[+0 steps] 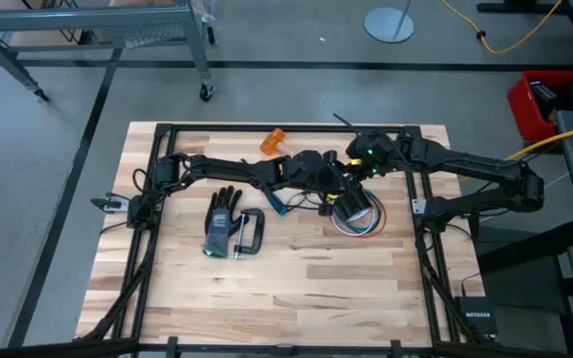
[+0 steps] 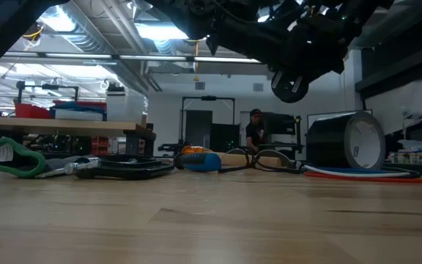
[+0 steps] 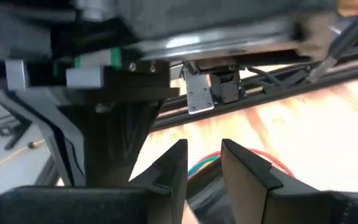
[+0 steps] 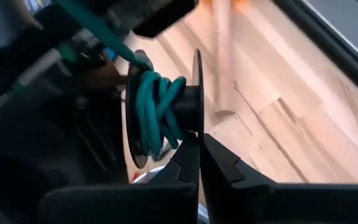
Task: Coil cords
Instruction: Coil the green wire onto the spool
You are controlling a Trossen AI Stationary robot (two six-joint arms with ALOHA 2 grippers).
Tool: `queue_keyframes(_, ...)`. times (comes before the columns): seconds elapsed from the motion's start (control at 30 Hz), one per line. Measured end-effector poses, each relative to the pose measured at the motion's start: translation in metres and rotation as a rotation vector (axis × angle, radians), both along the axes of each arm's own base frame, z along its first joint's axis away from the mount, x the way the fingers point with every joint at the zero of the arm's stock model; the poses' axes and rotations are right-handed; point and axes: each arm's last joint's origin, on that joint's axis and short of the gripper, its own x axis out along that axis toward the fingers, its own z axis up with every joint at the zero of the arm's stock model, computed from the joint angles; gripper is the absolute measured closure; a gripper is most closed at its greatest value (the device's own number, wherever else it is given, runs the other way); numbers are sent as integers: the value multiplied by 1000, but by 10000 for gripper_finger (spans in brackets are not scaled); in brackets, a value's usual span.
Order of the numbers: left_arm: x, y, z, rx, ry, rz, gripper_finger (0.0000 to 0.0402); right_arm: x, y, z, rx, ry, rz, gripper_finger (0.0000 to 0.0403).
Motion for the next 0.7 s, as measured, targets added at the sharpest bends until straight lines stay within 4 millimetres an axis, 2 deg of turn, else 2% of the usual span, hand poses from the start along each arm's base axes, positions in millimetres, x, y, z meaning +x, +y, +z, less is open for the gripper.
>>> queue_keyframes(0.33, 2, -20, 0, 179, 6, -73, 311, -1, 3, -1, 73, -4, 79, 399)
queue_keyframes(0.7, 1, -42, -6, 359, 100, 34, 311, -4, 5, -4, 111, 36, 93, 398)
